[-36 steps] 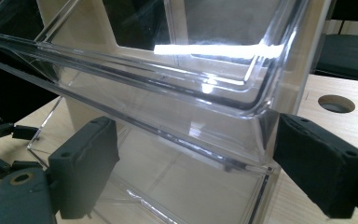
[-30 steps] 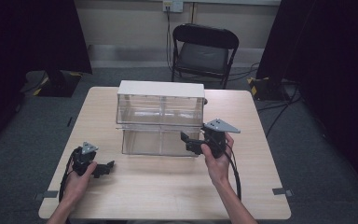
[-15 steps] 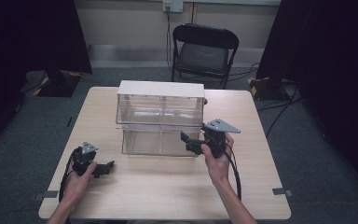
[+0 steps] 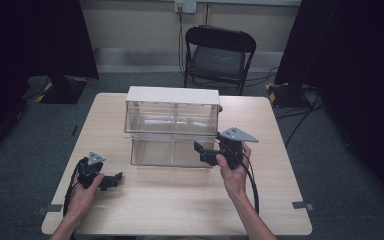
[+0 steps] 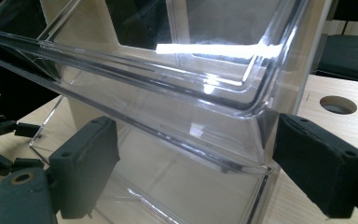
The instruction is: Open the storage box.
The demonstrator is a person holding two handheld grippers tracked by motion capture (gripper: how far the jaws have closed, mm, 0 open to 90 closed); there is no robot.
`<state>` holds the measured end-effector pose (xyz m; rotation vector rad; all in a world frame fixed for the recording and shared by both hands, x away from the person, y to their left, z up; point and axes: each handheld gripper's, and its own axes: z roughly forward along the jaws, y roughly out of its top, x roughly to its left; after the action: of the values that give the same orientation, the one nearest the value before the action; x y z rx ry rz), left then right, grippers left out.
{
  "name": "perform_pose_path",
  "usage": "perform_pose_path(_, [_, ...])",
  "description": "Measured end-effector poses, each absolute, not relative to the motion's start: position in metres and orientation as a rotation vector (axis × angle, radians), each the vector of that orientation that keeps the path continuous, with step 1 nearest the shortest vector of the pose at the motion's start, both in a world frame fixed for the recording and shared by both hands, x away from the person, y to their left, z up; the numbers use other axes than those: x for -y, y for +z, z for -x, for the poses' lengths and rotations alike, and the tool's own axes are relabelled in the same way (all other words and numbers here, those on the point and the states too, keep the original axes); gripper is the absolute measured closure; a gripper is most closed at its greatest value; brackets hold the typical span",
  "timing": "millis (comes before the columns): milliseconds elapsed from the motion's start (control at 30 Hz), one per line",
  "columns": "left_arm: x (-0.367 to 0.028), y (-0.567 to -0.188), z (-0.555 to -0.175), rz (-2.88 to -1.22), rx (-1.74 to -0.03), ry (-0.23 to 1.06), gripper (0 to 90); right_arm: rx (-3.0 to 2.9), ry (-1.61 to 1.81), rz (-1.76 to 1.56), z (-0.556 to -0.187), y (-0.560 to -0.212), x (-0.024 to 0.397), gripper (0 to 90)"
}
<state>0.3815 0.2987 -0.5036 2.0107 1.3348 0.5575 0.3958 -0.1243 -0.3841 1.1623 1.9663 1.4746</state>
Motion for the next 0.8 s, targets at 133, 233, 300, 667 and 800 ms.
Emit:
perform_pose_path(133, [-0.2988, -0.5036, -0.3815, -2.012, -1.334, 0.558, 0.0, -1.97, 1.473, -1.161, -0.396, -0.384, 0.1244, 13.6])
perform_pose_path(233, [-0.2987, -0.5036, -0.3815, -2.011, -1.335, 0.558, 0.0, -1.971, 1.475, -1.161, -0.3963, -0.3839, 0.1245, 13.6])
perform_pose_path(300, [-0.2987, -0.5036, -0.3815, -2.011, -1.335, 0.558, 0.1, -1.971, 1.475, -1.161, -0.3963, -0.3839, 0.1245, 13.6])
perform_pose_path(667, [-0.2987, -0.5036, -0.3815, -2.011, -1.335, 0.557, 0.0, -1.97, 1.475, -1.165, -0.3963, -0.384, 0.1243, 13.5])
perform_pose_path(800, [-0.2987, -0.5036, -0.3815, -2.011, -1.335, 0.558, 0.1, -1.968, 1.474, -1.166, -0.3962, -0.384, 0.1241, 13.5])
